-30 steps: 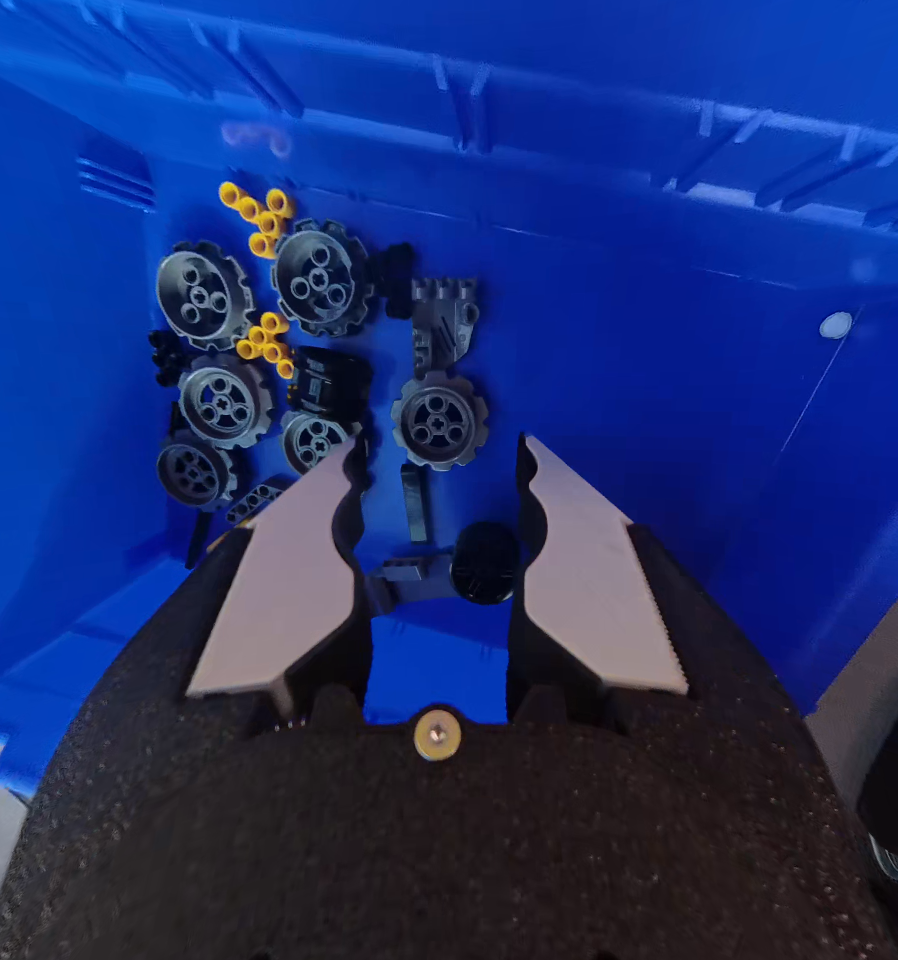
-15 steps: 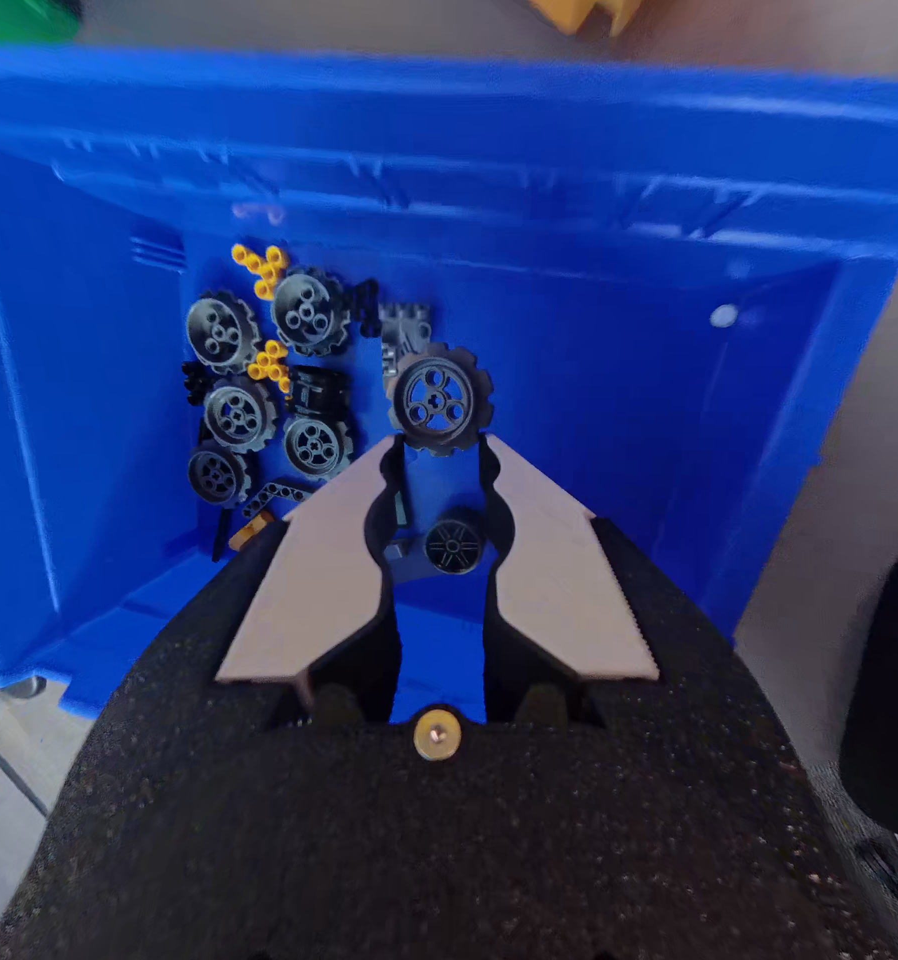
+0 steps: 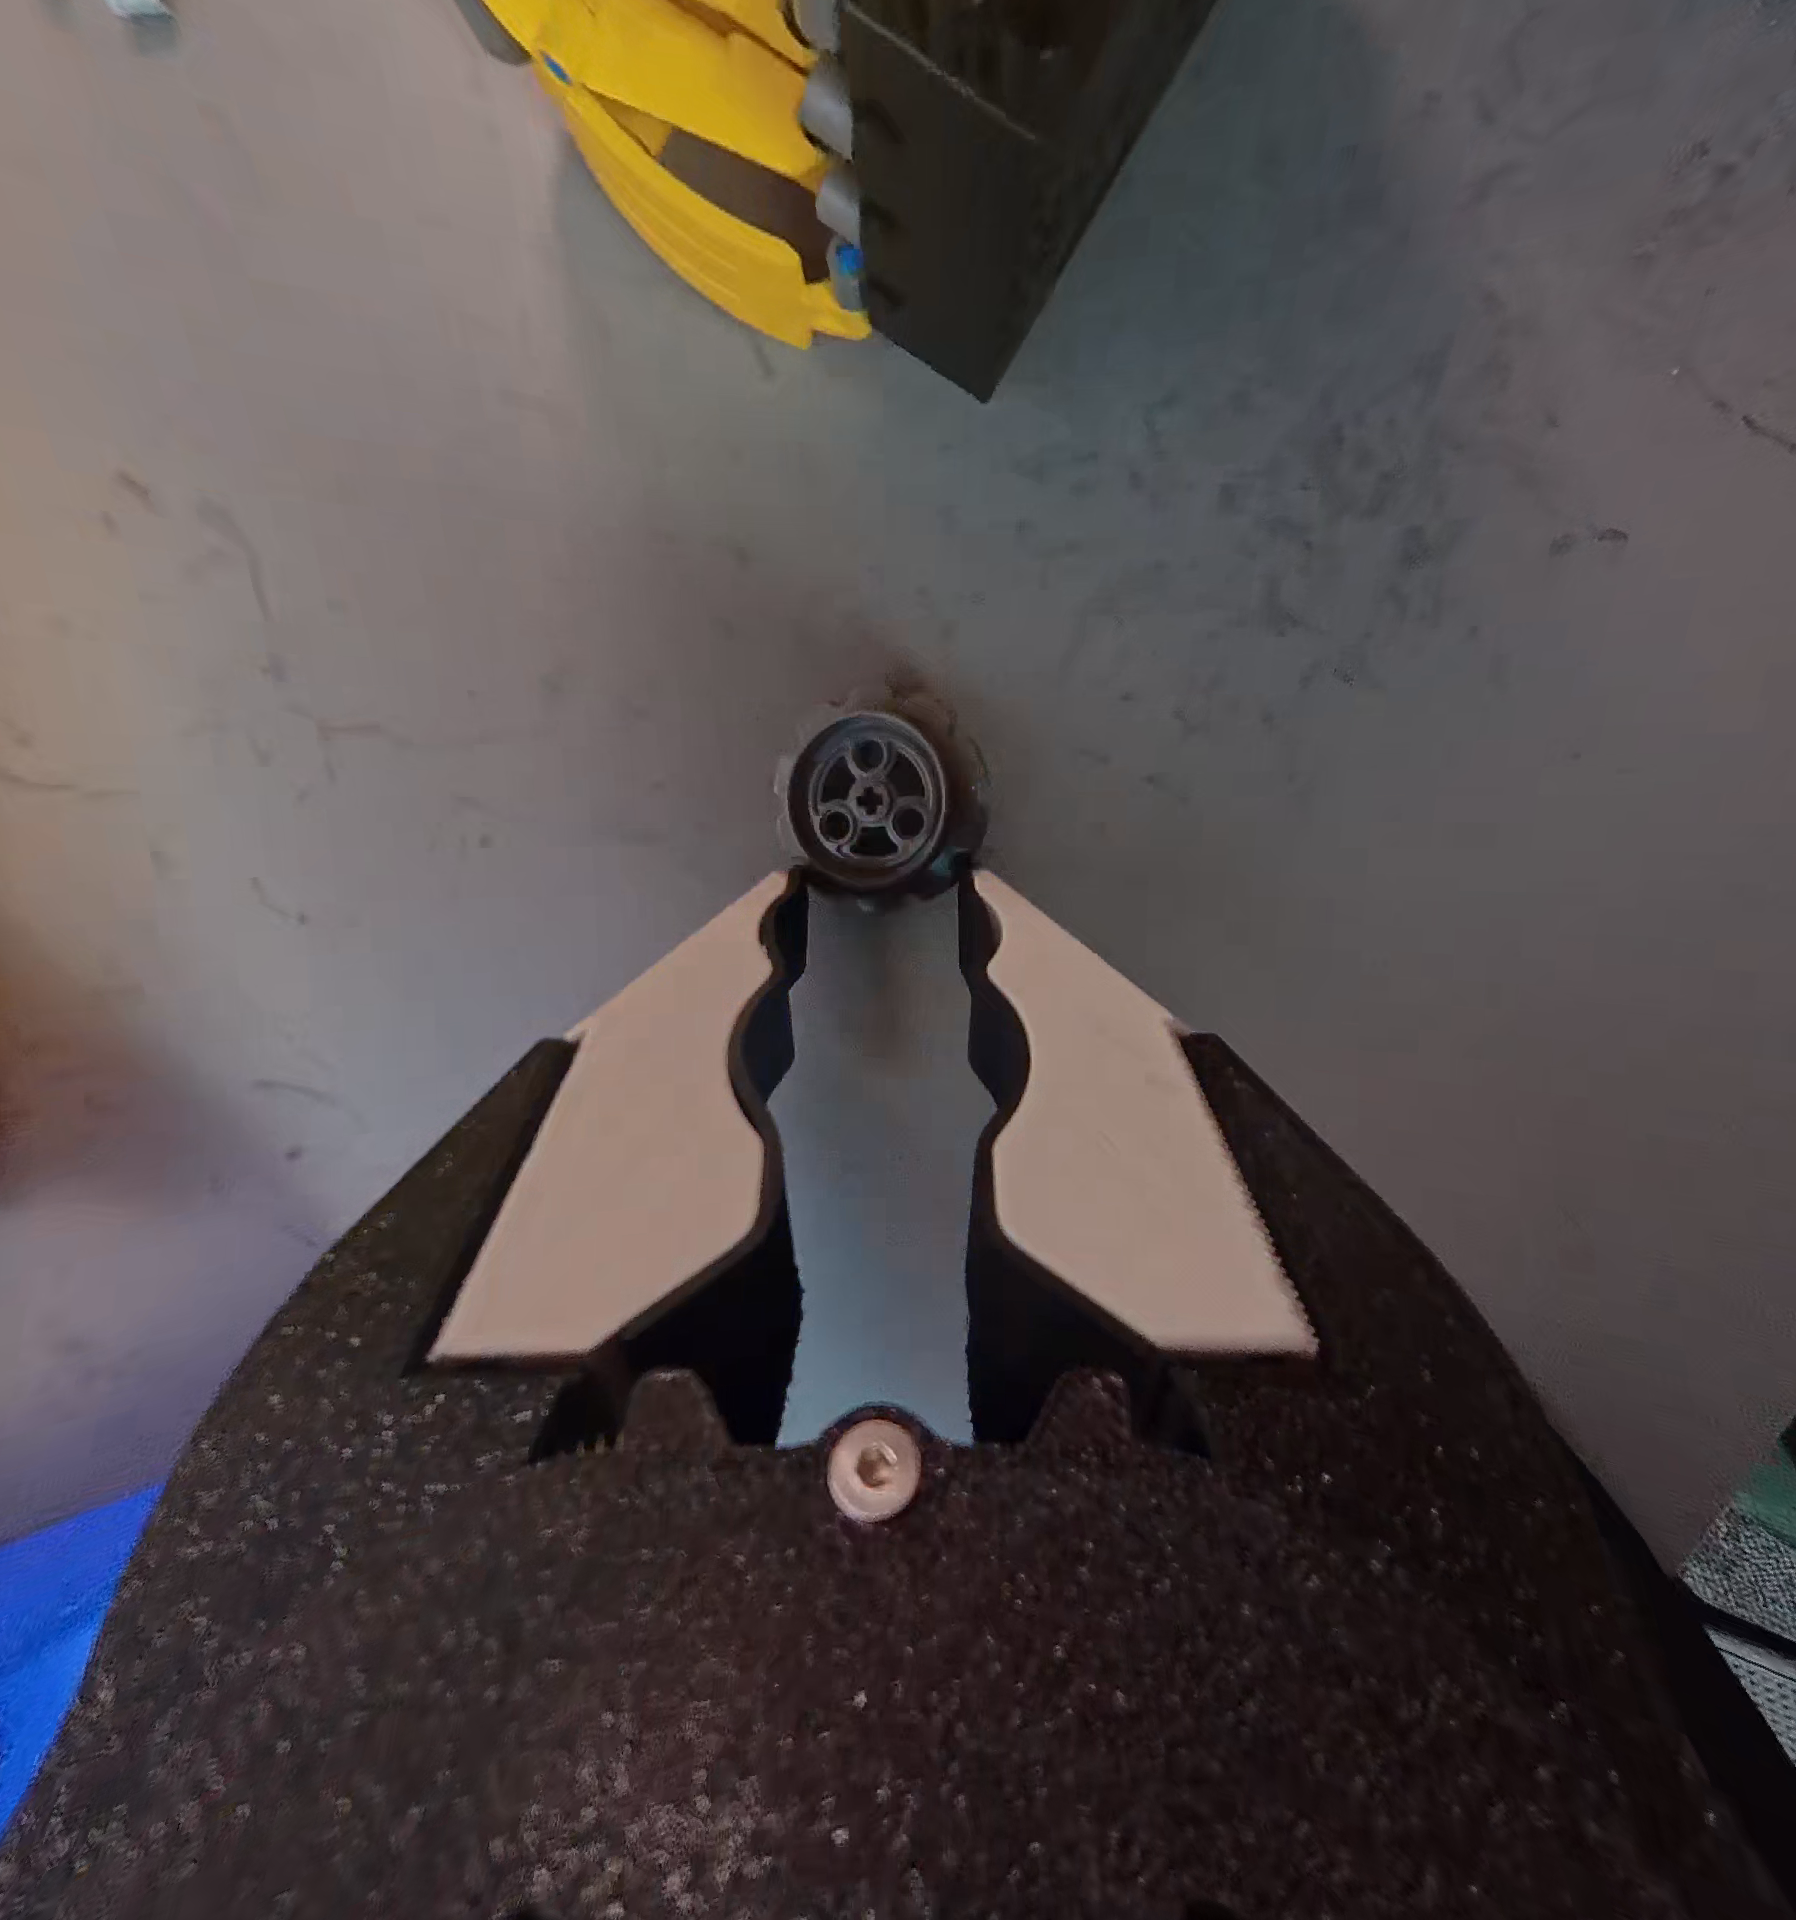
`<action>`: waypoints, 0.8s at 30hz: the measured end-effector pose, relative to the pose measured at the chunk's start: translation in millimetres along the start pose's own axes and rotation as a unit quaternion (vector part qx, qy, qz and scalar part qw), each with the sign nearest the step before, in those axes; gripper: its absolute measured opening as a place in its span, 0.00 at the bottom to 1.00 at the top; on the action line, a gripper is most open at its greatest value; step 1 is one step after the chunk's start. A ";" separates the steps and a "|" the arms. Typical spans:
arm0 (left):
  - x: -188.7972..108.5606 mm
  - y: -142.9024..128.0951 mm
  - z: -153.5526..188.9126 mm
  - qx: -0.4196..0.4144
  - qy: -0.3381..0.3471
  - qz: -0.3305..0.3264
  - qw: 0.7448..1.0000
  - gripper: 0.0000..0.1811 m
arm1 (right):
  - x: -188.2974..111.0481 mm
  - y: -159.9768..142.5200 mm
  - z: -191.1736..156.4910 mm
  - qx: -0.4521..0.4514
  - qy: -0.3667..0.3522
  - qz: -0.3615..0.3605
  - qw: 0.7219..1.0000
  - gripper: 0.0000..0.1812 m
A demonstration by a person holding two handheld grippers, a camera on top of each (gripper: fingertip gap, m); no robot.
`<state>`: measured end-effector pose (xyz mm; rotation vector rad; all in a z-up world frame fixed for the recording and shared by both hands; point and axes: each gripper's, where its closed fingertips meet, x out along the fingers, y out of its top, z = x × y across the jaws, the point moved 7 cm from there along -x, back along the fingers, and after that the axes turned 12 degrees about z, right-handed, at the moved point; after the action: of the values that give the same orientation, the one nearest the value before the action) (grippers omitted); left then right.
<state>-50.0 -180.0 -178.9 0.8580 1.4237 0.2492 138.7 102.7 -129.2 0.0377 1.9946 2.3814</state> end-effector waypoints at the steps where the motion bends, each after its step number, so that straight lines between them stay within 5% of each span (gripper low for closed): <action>1: 3.6 -0.7 1.9 0.004 0.003 -0.001 1.000 0.15 | -2.1 0.0 0.8 0.002 -0.002 0.001 1.000 0.29; 4: -5.3 -4.3 1.7 -0.003 0.007 -0.001 1.000 0.16 | -7.0 -1.3 3.6 0.005 -0.009 0.002 1.000 0.29; 7: -51.1 -6.2 -15.0 -0.038 0.025 0.037 0.998 0.16 | -10.2 0.8 5.7 0.011 -0.013 0.008 1.000 0.29; 10: -131.1 -22.1 -76.7 -0.102 0.161 0.062 0.980 0.15 | -11.7 4.0 7.1 0.011 -0.015 0.015 1.000 0.29; 13: -185.0 -78.1 -144.6 -0.189 0.249 -0.013 0.950 0.26 | -10.4 2.4 6.0 0.015 -0.011 0.013 1.000 0.29; 17: -186.0 -144.8 -198.8 -0.270 0.234 -0.106 0.928 0.26 | -8.6 -0.7 3.4 0.010 -0.009 0.005 1.000 0.29; 24: -154.4 -188.1 -227.3 -0.296 0.187 -0.222 0.910 0.30 | -8.8 -5.5 4.5 0.013 -0.010 -0.001 1.000 0.29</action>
<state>-350.7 -322.4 -164.1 -0.0271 1.7214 0.4831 147.7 107.7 -133.8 0.0603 2.0168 2.3438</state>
